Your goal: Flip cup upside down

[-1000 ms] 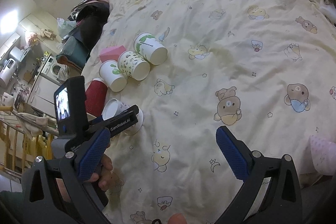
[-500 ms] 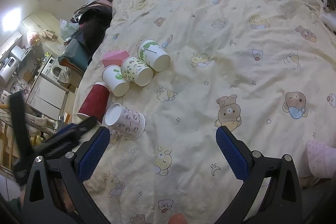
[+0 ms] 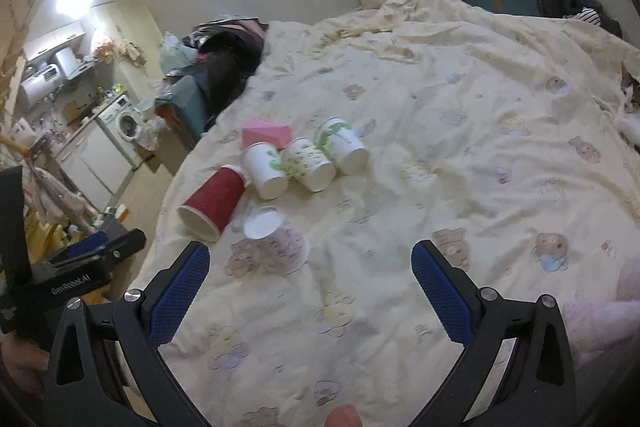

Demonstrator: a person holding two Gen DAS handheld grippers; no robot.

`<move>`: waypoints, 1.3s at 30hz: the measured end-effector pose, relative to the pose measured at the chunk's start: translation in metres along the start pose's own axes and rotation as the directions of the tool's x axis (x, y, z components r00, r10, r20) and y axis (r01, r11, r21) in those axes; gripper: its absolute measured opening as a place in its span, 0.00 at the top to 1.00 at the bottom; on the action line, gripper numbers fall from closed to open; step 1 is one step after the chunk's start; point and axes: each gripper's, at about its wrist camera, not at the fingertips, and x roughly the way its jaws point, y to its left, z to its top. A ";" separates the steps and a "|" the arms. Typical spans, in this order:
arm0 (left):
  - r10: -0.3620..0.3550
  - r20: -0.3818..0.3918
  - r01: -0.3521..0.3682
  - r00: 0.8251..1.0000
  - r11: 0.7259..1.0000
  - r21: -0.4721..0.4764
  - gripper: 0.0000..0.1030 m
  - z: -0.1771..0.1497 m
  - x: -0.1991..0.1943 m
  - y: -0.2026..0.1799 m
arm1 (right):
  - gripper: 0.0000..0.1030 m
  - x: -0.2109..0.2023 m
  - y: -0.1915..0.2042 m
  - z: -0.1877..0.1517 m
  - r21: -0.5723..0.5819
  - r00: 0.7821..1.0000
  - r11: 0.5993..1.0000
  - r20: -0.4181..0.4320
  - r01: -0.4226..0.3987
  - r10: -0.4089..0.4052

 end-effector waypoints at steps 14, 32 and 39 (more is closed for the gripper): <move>-0.008 -0.003 0.008 1.000 0.999 -0.034 0.00 -0.014 0.012 0.010 | 0.00 0.032 0.031 -0.010 -0.128 0.993 0.985 0.047 0.115 -0.110; -0.003 0.018 0.002 1.000 1.000 0.012 0.00 -0.018 0.009 -0.002 | 0.00 0.031 0.032 -0.011 -0.134 0.991 0.983 0.056 0.125 -0.119; 0.005 0.026 -0.005 1.000 1.000 0.015 0.00 -0.018 0.010 -0.001 | 0.00 0.031 0.032 -0.010 -0.131 0.992 0.984 0.055 0.124 -0.117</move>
